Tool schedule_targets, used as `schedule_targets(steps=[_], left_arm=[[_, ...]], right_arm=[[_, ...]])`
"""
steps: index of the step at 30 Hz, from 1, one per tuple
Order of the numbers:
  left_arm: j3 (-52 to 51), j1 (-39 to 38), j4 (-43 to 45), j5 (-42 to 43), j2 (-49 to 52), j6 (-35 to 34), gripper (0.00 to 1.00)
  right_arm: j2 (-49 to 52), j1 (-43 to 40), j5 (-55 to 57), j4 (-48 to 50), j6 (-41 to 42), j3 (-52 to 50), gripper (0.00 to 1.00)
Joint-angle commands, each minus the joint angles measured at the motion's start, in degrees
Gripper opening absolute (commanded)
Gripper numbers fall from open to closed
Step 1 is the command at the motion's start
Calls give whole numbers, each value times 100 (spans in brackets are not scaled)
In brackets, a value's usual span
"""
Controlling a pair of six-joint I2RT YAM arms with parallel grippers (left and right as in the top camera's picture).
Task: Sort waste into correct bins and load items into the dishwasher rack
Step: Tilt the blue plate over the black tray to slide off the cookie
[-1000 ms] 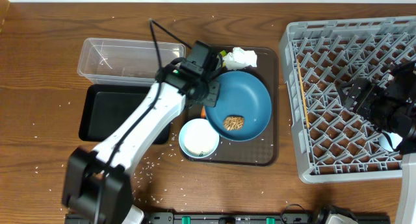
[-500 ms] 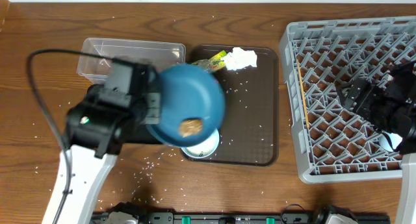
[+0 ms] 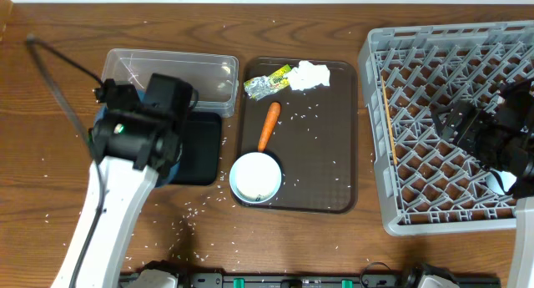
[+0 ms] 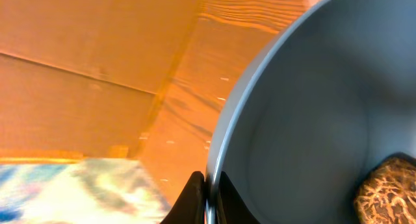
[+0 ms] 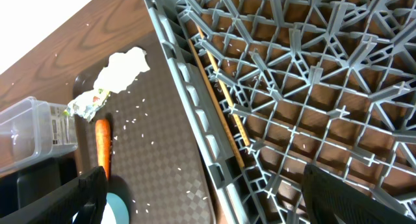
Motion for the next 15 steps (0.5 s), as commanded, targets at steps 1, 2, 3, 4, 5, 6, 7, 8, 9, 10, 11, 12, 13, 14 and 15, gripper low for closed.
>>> schedule_targets(steps=[1, 2, 3, 4, 5, 6, 7, 8, 9, 10, 11, 12, 13, 14, 15], left_arm=[[72, -114, -17, -1106, 435, -522, 6], [72, -175, -39, -1198, 570, -522, 6], [72, -243, -87, -1305, 719, -525, 6], [72, -310, -136, -1403, 837, -527, 6], [72, -391, -175, -1488, 951, -544, 6], [72, -485, -216, -1563, 1060, -610, 6], [72, -562, -254, -1624, 1141, -660, 6], [72, -638, -306, -1725, 1207, -721, 6], [72, -719, -376, -1867, 1263, -807, 6], [72, -807, -474, -2037, 1311, -885, 6], [72, -863, -535, -2166, 1338, -890, 6], [72, -920, -568, -2273, 1351, -887, 6], [72, -960, -573, -2288, 1353, -890, 6], [72, -975, -573, -2288, 1353, -890, 7], [72, -979, -608, -2315, 1353, -890, 6]], right_arm=[[13, 68, -7, -7, -107, 22, 88], [13, 68, -7, -7, -107, 22, 88], [13, 68, -7, -9, -107, 22, 88], [13, 68, -7, -11, -109, 22, 89], [13, 68, -7, -13, -109, 22, 89], [13, 68, -4, -15, -109, 22, 89], [13, 68, -4, -22, -109, 22, 89], [13, 68, -4, -24, -111, 22, 89], [13, 68, -4, -24, -111, 22, 89], [13, 68, -4, -24, -111, 22, 89], [13, 68, -4, -24, -109, 22, 89], [13, 68, -4, -22, -109, 22, 89], [13, 68, -4, -22, -109, 22, 90], [13, 68, -4, -22, -111, 22, 90], [13, 68, -4, -22, -111, 22, 90]])
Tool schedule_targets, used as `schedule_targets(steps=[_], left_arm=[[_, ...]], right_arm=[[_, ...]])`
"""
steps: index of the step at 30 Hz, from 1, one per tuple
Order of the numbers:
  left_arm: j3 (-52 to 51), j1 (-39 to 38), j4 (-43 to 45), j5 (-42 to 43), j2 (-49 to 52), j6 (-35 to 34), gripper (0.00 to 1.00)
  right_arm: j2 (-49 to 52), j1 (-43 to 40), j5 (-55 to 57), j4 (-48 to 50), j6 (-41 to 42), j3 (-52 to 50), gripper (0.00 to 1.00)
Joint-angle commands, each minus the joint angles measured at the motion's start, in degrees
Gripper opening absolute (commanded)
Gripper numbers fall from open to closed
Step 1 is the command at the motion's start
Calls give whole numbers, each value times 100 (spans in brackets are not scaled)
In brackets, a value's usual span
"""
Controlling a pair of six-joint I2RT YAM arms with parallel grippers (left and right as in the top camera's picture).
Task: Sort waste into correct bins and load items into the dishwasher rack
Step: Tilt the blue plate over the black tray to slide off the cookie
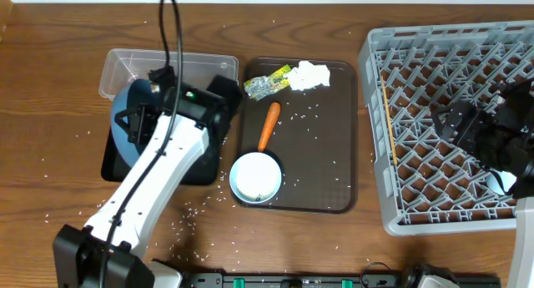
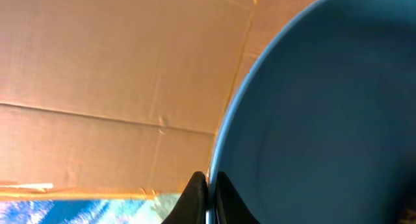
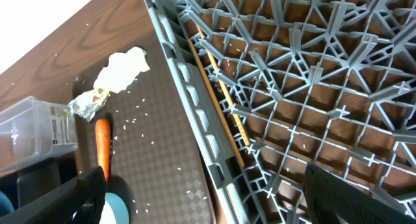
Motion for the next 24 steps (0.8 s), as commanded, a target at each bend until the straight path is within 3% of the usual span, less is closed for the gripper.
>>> schedule_targets(steps=[1, 4, 12, 16, 20, 24], left_arm=[[72, -24, -98, -627, -24, -203, 6], [74, -44, -74, -1023, -24, -199, 6], [-13, -79, -44, -940, -24, -221, 6], [-22, -310, 363, -131, 2, -197, 6], [-142, -269, -57, -1069, 76, -118, 6], [-140, -234, -57, -811, 76, -120, 6]], right_arm=[[13, 68, -4, -22, -109, 22, 90], [13, 68, -4, -22, -111, 22, 91], [13, 68, -4, -42, -109, 22, 91], [13, 68, -2, -28, -109, 22, 91], [11, 68, -48, -28, -109, 22, 92], [11, 68, -44, -39, -109, 22, 91]])
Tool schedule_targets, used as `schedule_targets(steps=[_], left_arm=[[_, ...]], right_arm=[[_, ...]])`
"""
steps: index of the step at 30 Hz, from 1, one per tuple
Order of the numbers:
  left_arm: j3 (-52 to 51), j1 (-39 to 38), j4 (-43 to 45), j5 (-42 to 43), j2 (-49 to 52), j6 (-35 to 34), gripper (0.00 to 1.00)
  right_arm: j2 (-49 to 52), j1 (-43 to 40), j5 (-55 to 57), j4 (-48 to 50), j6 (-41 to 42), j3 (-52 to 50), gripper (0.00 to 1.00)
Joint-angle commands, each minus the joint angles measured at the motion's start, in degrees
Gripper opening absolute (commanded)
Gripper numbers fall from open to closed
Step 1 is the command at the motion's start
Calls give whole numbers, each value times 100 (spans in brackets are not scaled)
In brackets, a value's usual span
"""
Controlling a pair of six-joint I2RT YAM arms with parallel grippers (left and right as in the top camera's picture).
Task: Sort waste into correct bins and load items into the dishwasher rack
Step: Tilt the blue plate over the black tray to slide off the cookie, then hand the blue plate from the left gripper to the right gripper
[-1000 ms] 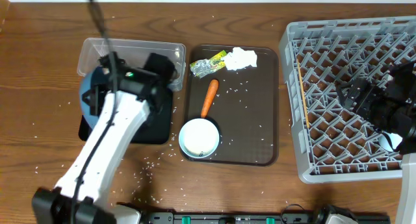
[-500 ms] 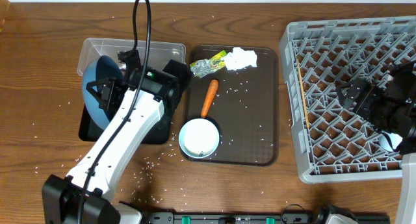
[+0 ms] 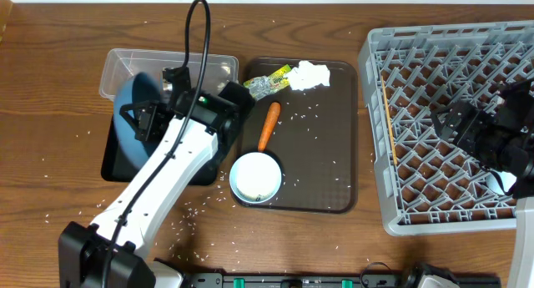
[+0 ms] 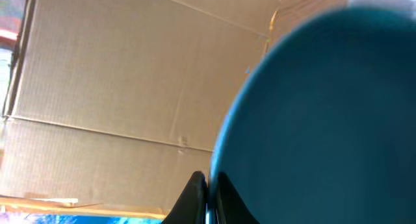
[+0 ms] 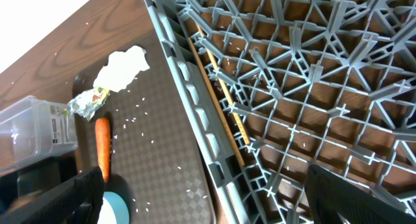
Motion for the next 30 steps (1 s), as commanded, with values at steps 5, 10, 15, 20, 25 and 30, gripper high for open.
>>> schedule_targets(steps=[5, 10, 15, 20, 25, 30], left_arm=[[-28, 90, -83, -179, 48, -116, 6], [105, -4, -17, 319, -9, -179, 6], [966, -162, 175, 1840, -350, -188, 6], [1633, -195, 1528, 5110, -938, 1145, 6], [1628, -387, 2308, 6551, -1154, 1379, 6], [1628, -846, 2505, 6559, -1097, 1379, 6]], right_arm=[[11, 68, -37, -11, -114, 22, 92], [11, 68, -245, 28, -352, 22, 94], [11, 68, -1475, 243, -1071, 22, 94], [11, 127, -2822, 507, -1182, 22, 92], [11, 656, -3298, 610, -1292, 22, 92], [13, 1399, -3211, 732, -1467, 22, 91]])
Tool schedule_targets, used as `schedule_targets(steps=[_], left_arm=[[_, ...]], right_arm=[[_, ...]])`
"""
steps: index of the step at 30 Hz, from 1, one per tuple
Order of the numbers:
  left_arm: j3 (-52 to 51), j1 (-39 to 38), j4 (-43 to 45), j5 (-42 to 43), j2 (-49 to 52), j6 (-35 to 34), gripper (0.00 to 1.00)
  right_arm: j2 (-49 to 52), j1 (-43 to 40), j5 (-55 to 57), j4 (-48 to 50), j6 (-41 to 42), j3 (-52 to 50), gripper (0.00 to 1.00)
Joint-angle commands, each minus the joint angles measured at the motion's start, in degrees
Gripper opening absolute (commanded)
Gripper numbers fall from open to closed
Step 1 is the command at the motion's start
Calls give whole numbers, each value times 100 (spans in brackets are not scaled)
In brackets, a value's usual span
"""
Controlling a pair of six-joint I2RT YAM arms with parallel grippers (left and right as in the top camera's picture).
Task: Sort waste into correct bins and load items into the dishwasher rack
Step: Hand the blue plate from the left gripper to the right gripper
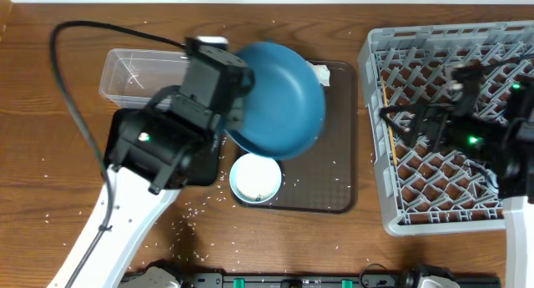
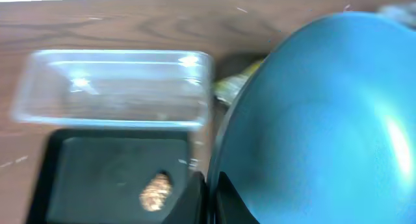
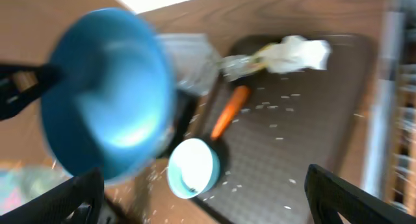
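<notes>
My left gripper point(image 2: 209, 199) is shut on the rim of a blue plate point(image 1: 279, 100), held tilted above the left part of the brown tray point(image 1: 334, 154). The plate point(image 2: 312, 120) looks bare. A brown food scrap point(image 2: 155, 191) lies in the black bin point(image 2: 97, 165). On the tray are a small light-blue bowl point(image 1: 256, 177), a carrot point(image 3: 231, 117), a crumpled napkin point(image 3: 296, 53) and a wrapper point(image 3: 250, 63). My right gripper point(image 1: 410, 121) stands open over the left side of the grey dishwasher rack point(image 1: 501, 37), holding nothing.
A clear plastic bin point(image 1: 138, 71) stands behind the black bin at the left. Chopsticks point(image 1: 390, 129) lie along the rack's left wall. Rice grains are scattered on the tray and the wooden table point(image 1: 50, 154).
The plate was on edge over the black bin; now it is raised and to the right, above the tray. My right gripper has moved left across the rack and now faces the tray.
My left gripper first held the plate over the black bin with a brown scrap on it. The plate then stood more and more tilted, and the scrap was gone from it. Now the scrap lies in the bin and the plate is over the tray.
</notes>
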Motion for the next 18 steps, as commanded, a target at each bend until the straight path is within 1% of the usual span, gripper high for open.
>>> schedule_targets(steps=[1, 3, 6, 9, 11, 12, 14, 15, 16, 17, 18], left_arm=[[17, -280, 186, 514, 87, 162, 6], [15, -457, 323, 514, 87, 186, 6], [17, -664, 435, 485, 87, 308, 6], [17, -699, 470, 492, 79, 306, 6], [17, -699, 468, 496, 76, 308, 6], [17, -699, 470, 496, 74, 306, 6], [17, -699, 483, 514, 74, 306, 6], [17, -699, 503, 518, 74, 304, 6], [17, -699, 538, 518, 74, 304, 6], [17, -702, 575, 535, 74, 304, 6], [17, -702, 608, 579, 74, 302, 6]], right_arm=[[24, 509, -111, 103, -236, 22, 91], [48, 822, 208, 175, -229, 20, 89], [120, 1244, 922, 214, -39, 22, 83], [243, 1554, 2072, 186, 90, 20, 77], [350, 1670, 2778, 188, 186, 17, 75], [420, 1709, 3029, 186, 201, 15, 70], [553, 1740, 3088, 188, 201, 15, 59], [629, 1742, 2946, 197, 199, 15, 43], [695, 1742, 2776, 214, 192, 15, 25], [769, 1740, 2588, 254, 175, 15, 9], [831, 1740, 2389, 321, 175, 15, 1]])
